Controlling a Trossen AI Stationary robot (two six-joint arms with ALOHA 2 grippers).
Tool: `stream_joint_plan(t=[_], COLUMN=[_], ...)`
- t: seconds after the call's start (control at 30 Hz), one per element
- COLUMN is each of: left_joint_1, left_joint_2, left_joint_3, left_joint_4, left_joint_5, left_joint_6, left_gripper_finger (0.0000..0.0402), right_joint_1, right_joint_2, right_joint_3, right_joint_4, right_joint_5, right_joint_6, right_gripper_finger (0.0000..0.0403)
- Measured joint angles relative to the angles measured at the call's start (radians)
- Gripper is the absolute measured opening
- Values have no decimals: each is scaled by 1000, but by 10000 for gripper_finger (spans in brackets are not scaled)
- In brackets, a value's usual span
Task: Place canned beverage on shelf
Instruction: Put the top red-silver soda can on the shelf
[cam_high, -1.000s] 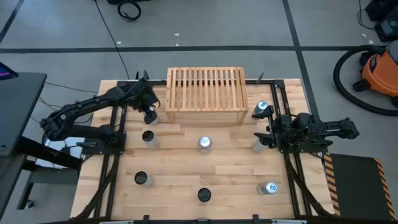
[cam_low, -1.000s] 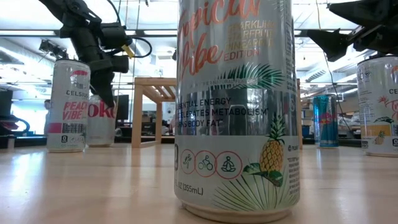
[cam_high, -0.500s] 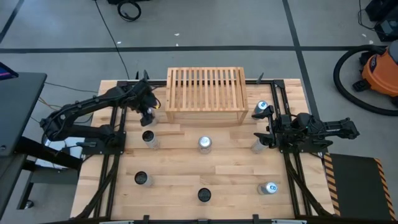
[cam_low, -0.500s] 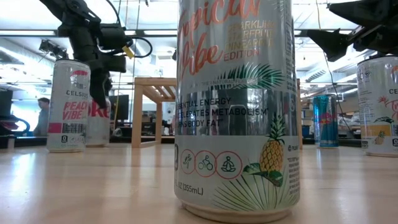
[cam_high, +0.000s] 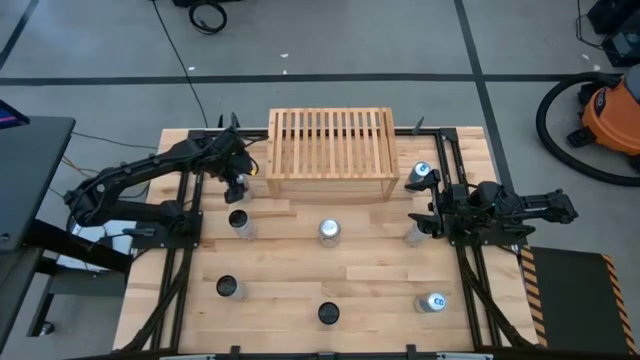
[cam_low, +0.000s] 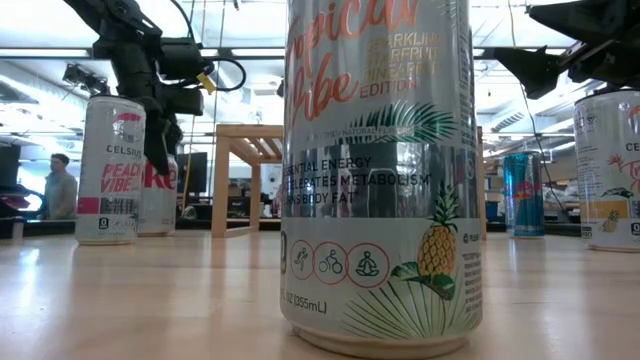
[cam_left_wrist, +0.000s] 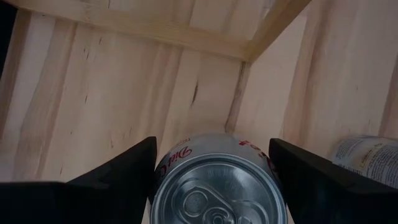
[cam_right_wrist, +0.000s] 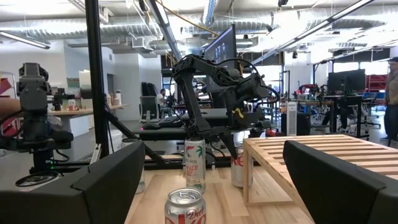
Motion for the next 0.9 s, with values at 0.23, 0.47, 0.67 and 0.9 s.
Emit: stream_joint_plan(t=[0.23,0.47,0.67,0.9], left_joint_1=[0,-1,0,0], left_joint_2=[2,5,5,4], left_joint_3=[8,78,80,80], left_joint_4=[-15,-67,-65,-61], left_joint_5=[-3,-16,-14,-16], left_joint_6=[0,0,-31,-32], left_gripper_finger=[294,302,308,309], right_joint_1=[0,0,0,0], right_joint_2=[0,0,0,0], right_joint_3=[0,0,0,0], right_joint_4=[0,0,0,0], right_joint_5=[0,0,0,0], right_joint_6=[0,0,0,0], right_gripper_finger=[393,393,393,393])
